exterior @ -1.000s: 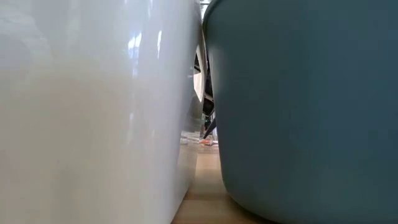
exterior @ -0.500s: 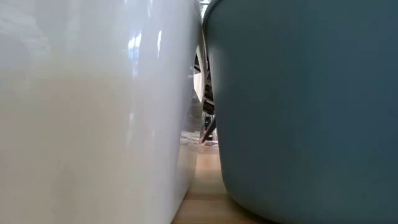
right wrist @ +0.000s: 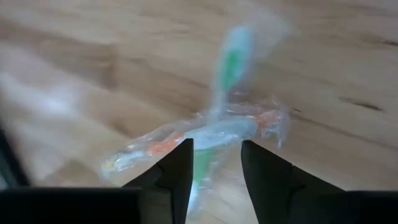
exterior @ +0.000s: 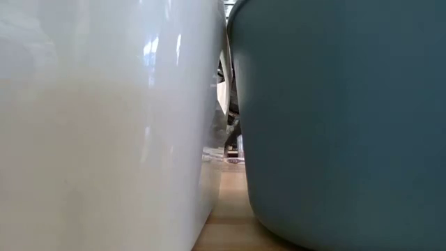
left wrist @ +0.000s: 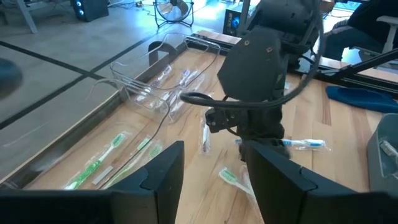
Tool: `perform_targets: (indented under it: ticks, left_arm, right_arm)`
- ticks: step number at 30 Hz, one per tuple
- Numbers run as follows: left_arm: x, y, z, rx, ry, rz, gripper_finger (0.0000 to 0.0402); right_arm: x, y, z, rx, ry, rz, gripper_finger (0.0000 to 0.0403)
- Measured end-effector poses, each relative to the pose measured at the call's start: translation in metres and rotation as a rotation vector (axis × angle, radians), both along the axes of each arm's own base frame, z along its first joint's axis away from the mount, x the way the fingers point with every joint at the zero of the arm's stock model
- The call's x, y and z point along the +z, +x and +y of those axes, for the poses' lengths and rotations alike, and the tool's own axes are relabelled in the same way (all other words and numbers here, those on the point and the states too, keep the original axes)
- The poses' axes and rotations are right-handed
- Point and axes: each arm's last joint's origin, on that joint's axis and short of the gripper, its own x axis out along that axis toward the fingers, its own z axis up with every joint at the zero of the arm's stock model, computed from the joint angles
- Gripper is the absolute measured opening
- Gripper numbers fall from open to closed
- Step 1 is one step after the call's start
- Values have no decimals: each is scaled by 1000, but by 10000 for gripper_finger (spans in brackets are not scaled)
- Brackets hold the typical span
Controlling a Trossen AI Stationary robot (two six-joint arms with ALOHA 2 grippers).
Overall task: Pick & Place Toothbrushes
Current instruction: Put the orange toothbrush into the green bin
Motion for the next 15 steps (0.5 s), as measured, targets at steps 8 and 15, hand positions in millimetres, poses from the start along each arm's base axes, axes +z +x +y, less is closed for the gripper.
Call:
perform_targets:
  ticks: [8,15]
  left_arm:
    - [0,0,0,0,1,0,168]
    - [0,0,0,-1,1,1,168]
  right_arm:
    - [13,22,26,93,-39,-258,127]
    - [15,24,44,307,-273,-333,112]
